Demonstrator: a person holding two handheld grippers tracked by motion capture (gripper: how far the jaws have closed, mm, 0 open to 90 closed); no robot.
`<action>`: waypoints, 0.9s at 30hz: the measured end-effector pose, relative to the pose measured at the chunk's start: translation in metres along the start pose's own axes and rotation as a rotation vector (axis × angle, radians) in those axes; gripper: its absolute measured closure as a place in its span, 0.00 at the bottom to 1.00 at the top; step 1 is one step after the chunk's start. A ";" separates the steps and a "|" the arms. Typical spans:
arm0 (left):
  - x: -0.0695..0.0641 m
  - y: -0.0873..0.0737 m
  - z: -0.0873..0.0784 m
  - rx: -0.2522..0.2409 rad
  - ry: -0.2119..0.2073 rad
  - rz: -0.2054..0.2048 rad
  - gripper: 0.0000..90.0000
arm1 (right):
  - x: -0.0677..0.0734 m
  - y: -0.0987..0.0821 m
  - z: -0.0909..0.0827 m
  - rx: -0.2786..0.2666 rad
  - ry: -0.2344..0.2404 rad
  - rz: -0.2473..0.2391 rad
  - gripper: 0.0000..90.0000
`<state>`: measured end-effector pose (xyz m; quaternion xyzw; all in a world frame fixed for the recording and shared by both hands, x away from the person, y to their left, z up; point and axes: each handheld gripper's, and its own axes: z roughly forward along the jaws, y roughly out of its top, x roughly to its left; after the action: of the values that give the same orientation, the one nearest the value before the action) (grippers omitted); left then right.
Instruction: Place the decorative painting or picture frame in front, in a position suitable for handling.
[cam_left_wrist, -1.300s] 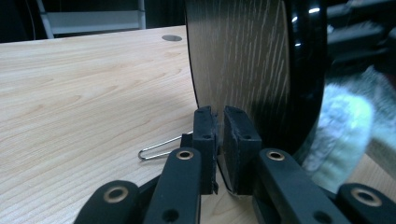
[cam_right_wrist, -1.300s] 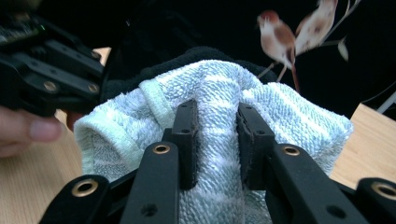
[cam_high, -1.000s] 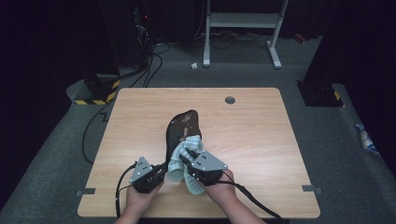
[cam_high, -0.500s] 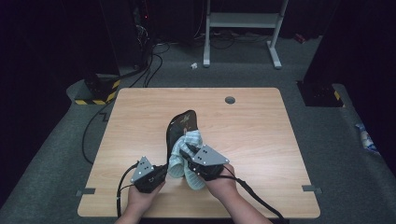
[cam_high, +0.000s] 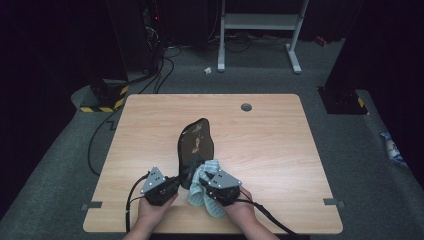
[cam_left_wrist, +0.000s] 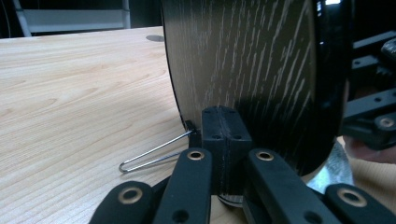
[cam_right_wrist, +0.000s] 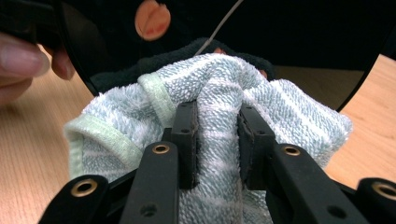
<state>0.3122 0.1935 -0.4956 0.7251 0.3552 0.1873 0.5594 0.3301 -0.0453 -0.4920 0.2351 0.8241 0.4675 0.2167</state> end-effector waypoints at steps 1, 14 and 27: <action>0.000 0.000 0.000 0.000 0.000 0.000 1.00 | 0.000 0.001 -0.001 -0.002 -0.001 0.001 0.79; 0.000 0.000 -0.001 0.006 0.001 0.009 0.99 | -0.010 0.071 -0.035 -0.184 -0.034 -0.053 0.78; 0.000 0.000 0.000 0.004 0.003 0.007 1.00 | -0.014 0.089 -0.030 -0.205 -0.040 -0.068 0.79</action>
<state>0.3120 0.1936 -0.4954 0.7272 0.3536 0.1897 0.5570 0.3405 -0.0335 -0.3983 0.1930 0.7749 0.5371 0.2718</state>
